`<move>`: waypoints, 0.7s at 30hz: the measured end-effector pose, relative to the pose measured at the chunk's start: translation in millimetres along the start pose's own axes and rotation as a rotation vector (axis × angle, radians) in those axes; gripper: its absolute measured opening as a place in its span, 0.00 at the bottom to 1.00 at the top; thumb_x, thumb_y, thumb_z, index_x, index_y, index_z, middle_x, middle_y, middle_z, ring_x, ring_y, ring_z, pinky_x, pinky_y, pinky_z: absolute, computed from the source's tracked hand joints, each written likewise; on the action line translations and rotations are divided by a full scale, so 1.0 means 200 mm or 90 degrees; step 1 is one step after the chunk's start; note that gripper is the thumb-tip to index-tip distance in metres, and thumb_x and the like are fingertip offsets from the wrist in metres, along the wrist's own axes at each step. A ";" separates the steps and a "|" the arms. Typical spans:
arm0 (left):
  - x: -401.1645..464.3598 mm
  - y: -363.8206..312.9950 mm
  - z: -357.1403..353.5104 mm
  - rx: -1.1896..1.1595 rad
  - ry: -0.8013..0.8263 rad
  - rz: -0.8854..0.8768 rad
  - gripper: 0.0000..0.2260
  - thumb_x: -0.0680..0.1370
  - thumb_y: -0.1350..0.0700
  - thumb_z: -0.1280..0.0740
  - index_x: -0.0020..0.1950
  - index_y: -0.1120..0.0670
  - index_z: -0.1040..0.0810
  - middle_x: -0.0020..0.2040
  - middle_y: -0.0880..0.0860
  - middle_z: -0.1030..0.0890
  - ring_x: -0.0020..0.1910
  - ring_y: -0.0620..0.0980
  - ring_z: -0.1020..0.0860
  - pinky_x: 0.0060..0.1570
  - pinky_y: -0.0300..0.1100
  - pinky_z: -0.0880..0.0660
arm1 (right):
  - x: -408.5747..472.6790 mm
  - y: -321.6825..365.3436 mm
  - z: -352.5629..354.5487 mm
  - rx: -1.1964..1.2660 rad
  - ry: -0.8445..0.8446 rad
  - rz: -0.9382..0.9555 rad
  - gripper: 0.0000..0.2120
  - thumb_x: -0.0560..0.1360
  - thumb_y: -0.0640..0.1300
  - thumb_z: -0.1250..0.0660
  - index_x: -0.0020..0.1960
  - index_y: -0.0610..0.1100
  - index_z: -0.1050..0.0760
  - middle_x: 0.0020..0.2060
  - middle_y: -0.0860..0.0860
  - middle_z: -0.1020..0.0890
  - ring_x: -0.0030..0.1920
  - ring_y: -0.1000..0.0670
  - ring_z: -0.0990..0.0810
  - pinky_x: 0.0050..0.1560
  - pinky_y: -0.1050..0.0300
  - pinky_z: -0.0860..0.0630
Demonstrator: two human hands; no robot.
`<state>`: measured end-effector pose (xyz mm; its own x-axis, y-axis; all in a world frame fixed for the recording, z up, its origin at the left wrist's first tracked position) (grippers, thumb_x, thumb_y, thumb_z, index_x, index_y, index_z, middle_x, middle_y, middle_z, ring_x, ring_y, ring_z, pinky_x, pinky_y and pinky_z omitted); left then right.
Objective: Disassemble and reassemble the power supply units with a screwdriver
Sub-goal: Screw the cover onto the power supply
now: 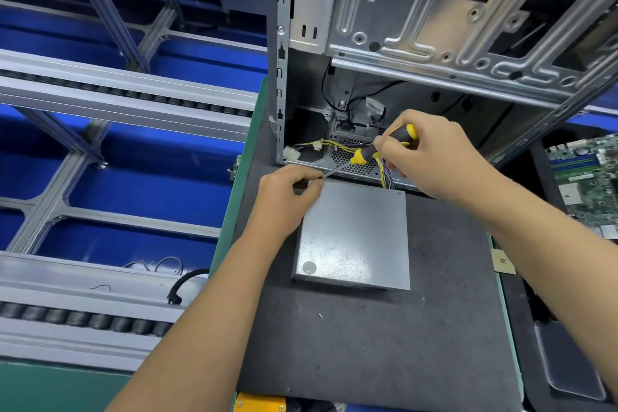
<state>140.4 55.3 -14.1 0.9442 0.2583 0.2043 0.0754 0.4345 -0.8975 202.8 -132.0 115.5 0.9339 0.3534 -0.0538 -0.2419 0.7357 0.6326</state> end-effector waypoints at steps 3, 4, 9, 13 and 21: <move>0.00 0.01 -0.01 -0.004 -0.004 0.010 0.05 0.75 0.63 0.27 0.50 0.57 0.14 0.44 0.47 0.17 0.45 0.44 0.20 0.47 0.25 0.26 | 0.03 0.09 0.01 -0.152 0.025 0.083 0.02 0.75 0.47 0.33 0.43 0.50 0.26 0.34 0.57 0.21 0.37 0.58 0.25 0.35 0.66 0.31; 0.00 0.01 -0.01 -0.005 -0.005 0.015 0.05 0.75 0.62 0.27 0.50 0.56 0.14 0.44 0.47 0.17 0.44 0.44 0.20 0.47 0.25 0.26 | 0.04 0.13 0.00 -0.215 0.051 0.129 0.02 0.75 0.45 0.34 0.46 0.50 0.26 0.38 0.57 0.25 0.41 0.55 0.26 0.41 0.62 0.32; -0.02 0.02 -0.02 -0.025 -0.016 0.055 0.06 0.76 0.60 0.27 0.51 0.54 0.14 0.44 0.47 0.16 0.43 0.44 0.20 0.46 0.28 0.24 | 0.13 0.38 -0.01 -0.446 0.211 0.197 0.05 0.77 0.44 0.33 0.46 0.52 0.29 0.45 0.50 0.28 0.50 0.42 0.24 0.47 0.47 0.24; -0.04 0.01 -0.02 -0.037 -0.019 0.065 0.05 0.76 0.61 0.27 0.51 0.56 0.15 0.43 0.42 0.18 0.43 0.39 0.20 0.44 0.25 0.27 | 0.15 0.53 -0.06 -0.600 0.212 0.235 0.09 0.79 0.50 0.36 0.44 0.48 0.31 0.35 0.49 0.34 0.33 0.48 0.30 0.29 0.58 0.38; -0.05 -0.02 -0.02 -0.016 -0.058 0.038 0.03 0.75 0.63 0.27 0.47 0.58 0.15 0.40 0.47 0.18 0.42 0.43 0.21 0.42 0.25 0.28 | 0.16 0.58 -0.09 -0.546 0.362 0.164 0.04 0.79 0.46 0.37 0.51 0.49 0.32 0.52 0.49 0.33 0.47 0.44 0.23 0.48 0.48 0.25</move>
<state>132.6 47.6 -14.0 0.9143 0.3612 0.1833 0.0284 0.3942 -0.9186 199.8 -25.1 173.4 0.6211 0.6121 -0.4896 -0.7271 0.6831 -0.0684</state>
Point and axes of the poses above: each hand's wrist, its own x-axis towards the middle knuckle, its own z-axis out of the back of the hand, y = z × x, the point moved 3 cm from there along x, towards the middle knuckle
